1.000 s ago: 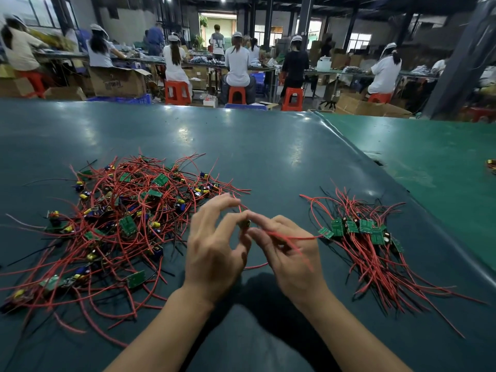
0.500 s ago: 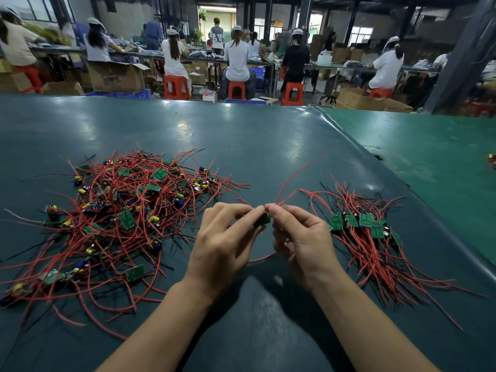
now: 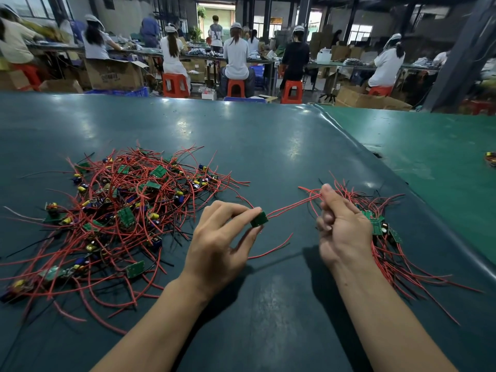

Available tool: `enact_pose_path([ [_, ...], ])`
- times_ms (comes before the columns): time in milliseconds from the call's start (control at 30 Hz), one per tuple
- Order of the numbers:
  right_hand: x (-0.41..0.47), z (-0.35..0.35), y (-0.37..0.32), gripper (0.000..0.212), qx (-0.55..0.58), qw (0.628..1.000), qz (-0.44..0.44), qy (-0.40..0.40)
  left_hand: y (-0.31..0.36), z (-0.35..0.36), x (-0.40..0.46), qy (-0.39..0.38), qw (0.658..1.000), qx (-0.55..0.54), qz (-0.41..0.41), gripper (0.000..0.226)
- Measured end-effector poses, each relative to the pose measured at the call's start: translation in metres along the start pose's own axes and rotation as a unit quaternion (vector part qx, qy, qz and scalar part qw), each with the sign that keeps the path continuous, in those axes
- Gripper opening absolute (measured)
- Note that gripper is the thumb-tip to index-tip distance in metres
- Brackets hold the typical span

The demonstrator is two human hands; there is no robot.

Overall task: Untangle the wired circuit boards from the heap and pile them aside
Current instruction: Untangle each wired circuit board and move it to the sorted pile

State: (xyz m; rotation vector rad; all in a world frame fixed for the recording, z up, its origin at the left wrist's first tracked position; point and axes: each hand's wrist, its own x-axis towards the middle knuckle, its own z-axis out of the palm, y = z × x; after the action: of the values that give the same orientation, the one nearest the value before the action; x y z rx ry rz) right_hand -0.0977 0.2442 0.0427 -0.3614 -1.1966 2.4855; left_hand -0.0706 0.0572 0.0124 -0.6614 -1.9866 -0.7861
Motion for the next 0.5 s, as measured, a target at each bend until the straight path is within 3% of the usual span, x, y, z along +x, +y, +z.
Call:
enact_pose_path([
  [100,0.002,-0.002,-0.002,0.017,0.026,0.999,-0.004,0.024,0.001,0.001,-0.001,0.005,1.000,0.003,0.002,0.024],
  [233,0.009,-0.010,-0.016,0.023,0.116,0.993,-0.005,0.014,-0.006,-0.006,0.001,0.091,0.994,0.015,-0.057,0.026],
  [333,-0.008,-0.004,-0.004,0.037,-0.089,0.988,0.037,-0.123,-0.006,-0.007,0.005,0.124,0.989,0.019,-0.084,0.029],
  [400,-0.026,0.004,0.012,0.036,-0.233,0.933,0.059,-0.269,-0.003,-0.008,0.005,0.119,0.989,0.003,-0.082,0.029],
  [500,-0.040,0.008,0.027,0.038,-0.253,0.881,0.081,-0.391,-0.002,-0.010,0.001,0.060,0.998,-0.025,-0.027,0.020],
])
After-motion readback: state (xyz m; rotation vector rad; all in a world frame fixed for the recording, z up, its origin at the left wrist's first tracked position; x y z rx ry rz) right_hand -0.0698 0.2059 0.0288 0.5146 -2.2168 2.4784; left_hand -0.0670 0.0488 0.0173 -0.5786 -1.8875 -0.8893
